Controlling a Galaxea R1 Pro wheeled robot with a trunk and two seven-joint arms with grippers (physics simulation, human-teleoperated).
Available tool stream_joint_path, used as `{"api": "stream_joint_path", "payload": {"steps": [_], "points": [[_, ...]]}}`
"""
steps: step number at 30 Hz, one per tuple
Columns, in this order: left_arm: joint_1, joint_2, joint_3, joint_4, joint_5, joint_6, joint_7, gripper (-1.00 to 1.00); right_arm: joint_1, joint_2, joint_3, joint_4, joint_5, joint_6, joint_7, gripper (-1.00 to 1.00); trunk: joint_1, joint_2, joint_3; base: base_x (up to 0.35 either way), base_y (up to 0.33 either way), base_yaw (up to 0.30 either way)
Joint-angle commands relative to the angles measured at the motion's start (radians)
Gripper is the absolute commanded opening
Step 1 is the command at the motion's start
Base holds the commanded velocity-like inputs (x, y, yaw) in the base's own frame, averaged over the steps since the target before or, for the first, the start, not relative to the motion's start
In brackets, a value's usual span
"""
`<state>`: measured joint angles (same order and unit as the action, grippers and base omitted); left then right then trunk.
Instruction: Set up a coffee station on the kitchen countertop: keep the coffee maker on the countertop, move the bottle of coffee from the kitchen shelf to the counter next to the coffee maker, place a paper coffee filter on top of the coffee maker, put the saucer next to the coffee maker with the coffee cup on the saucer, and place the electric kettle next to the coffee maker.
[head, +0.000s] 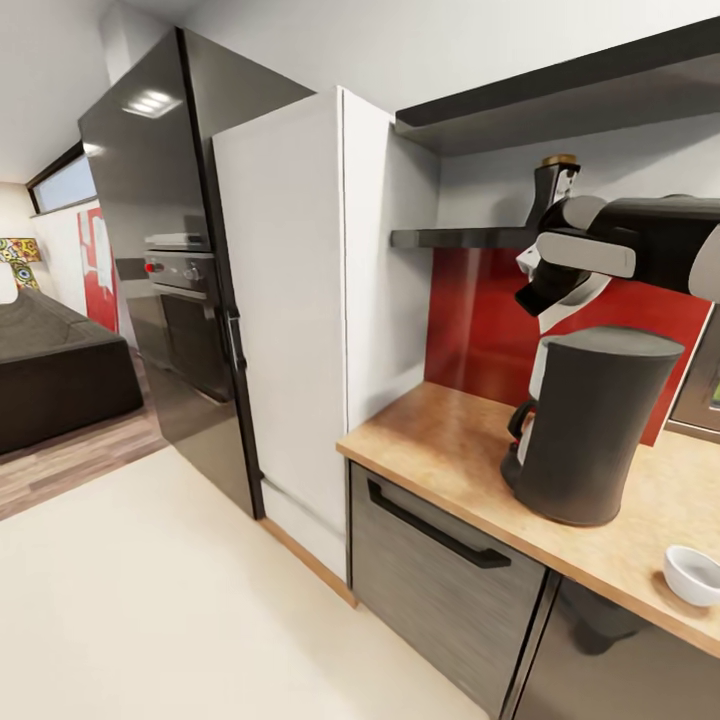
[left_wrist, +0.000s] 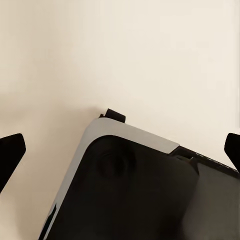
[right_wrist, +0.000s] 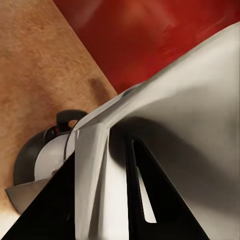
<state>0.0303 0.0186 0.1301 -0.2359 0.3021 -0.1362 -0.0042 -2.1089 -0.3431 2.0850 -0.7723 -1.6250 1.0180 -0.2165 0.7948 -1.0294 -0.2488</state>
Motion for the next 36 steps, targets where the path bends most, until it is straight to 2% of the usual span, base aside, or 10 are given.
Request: {"api": "stream_joint_path", "payload": {"steps": [1, 15, 36], "points": [[0.0, 0.0, 0.0, -0.002, 0.006, -0.001, 0.0, 1.0, -0.002, -0.001, 0.003, -0.004, -0.012, -0.002, -0.011, -1.0, 0.0, -0.001, -0.001, 0.099, -0.091, 0.0], [0.0, 0.0, 0.001, -0.002, 0.006, -0.001, 0.0, 1.0, -0.002, 0.001, 0.004, -0.008, -0.012, -0.003, -0.011, -1.0, 0.0, -0.001, -0.001, 0.069, -0.055, 0.0], [0.0, 0.0, 0.0, -0.002, 0.005, 0.0, 0.0, 1.0, -0.002, -0.001, 0.006, -0.011, -0.012, -0.003, -0.011, -1.0, 0.0, -0.001, -0.001, 0.004, -0.025, 0.0]]}}
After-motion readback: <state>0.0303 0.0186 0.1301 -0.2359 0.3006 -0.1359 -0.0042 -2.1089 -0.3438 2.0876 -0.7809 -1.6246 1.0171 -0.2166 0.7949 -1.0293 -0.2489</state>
